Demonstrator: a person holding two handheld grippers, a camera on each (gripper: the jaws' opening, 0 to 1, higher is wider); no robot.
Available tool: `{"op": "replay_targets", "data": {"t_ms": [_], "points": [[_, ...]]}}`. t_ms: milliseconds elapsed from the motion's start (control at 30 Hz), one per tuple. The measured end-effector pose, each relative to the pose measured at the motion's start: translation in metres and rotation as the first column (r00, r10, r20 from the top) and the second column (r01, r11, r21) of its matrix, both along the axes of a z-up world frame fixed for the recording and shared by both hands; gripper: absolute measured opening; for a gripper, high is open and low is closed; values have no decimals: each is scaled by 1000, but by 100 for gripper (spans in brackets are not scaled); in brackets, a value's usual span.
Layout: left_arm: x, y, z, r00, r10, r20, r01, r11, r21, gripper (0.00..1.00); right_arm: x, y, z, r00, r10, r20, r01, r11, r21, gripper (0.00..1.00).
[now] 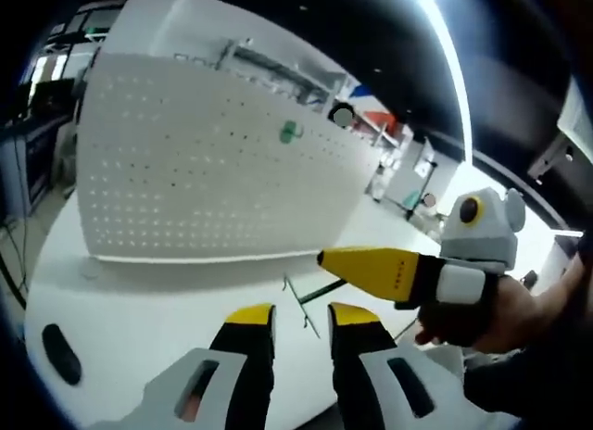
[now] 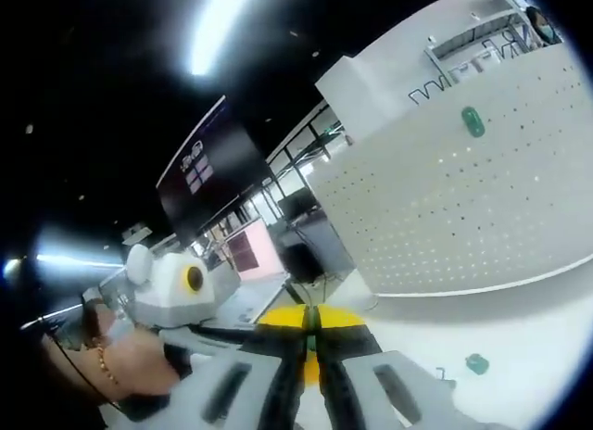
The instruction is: Insert the hook assembly into the mounting plate slot until the hook locks in place.
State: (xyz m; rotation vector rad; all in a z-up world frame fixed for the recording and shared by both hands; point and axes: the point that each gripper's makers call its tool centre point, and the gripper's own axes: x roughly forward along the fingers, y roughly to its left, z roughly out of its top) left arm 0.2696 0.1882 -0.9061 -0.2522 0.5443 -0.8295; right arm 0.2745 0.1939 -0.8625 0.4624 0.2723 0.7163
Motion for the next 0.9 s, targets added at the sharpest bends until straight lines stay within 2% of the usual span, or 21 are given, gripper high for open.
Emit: {"op": "replay_targets", "data": {"t_ms": [167,333,567,767,900], "points": [[0,0,0,1000,-6,-3,6,1000,-7,11,-2,4,1,1000,5,12,-5,1000,-5,0],[-1,-2,0,1000,-16,-22,15,1000,-25,6,-2,6,3,999,9,35,-8,1000,-30,0],[-1,-4,-2,999,-17,-45,15,999,-43,5,-5,6,3,997,15,71,-9,997,-78,0],[5,1,3,998,26,-64,-32,995,-97,2,-7,8,6,994,23,109,-11,993,-114,0],[6,3,4,998,30,-61,-36,995,-94,1,-8,10,5,993,31,112,-16,991,-132,1]]}}
